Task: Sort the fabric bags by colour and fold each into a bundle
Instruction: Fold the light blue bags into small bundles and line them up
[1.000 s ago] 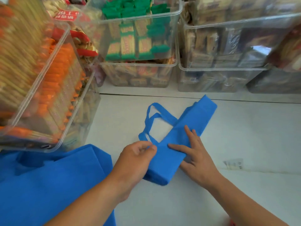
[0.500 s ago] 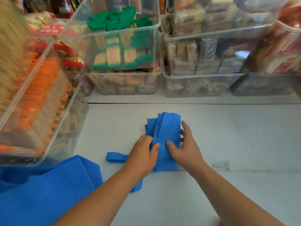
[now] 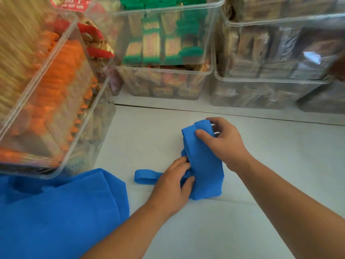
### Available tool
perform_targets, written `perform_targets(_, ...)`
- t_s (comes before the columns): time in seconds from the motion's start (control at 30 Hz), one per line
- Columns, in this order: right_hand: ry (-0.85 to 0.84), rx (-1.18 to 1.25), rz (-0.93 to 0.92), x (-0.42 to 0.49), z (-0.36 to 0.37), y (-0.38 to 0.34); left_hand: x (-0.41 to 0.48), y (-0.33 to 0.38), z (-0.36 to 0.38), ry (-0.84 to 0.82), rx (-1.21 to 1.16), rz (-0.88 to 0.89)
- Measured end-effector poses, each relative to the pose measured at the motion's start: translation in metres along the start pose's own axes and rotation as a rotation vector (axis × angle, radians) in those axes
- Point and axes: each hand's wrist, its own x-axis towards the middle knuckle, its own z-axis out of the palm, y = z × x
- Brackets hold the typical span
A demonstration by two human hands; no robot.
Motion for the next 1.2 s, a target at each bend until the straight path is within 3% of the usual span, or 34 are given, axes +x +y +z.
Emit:
perform_targets(0.1,-0.027,0.001,0.018,0.006,0.008,0.006,0.001,-0.002,-0.006,-0.015,0.101,0.017)
perform_targets(0.2,0.049,-0.255,-0.130,0.011,0.017,0.024,-0.004,-0.011,-0.026,0.078,0.450,0.018)
perform_targets(0.27,0.065,-0.452,-0.224,0.013,0.019,0.039,-0.011,-0.012,-0.042,0.152,0.606,0.122)
perform_targets(0.43,0.145,-0.572,-0.455,0.009,0.029,0.061,-0.023,0.014,-0.011,-0.072,0.628,0.265)
perform_targets(0.63,-0.208,-0.331,-0.211,0.026,-0.009,0.041,-0.033,-0.008,0.008,-0.253,0.751,0.170)
perform_targets(0.93,-0.248,-0.348,-0.256,0.020,-0.014,0.044,-0.006,0.006,-0.003,-0.156,0.832,0.395)
perform_targets(1.0,-0.246,-0.223,-0.193,0.018,-0.018,0.046,0.003,0.021,-0.008,-0.158,0.760,0.298)
perform_targets(1.1,-0.243,-0.105,-0.152,0.016,-0.021,0.047,0.029,0.039,-0.025,-0.197,0.489,-0.070)
perform_targets(1.2,-0.292,-0.044,-0.067,0.015,-0.025,0.043,0.059,0.043,-0.033,-0.151,0.425,-0.157)
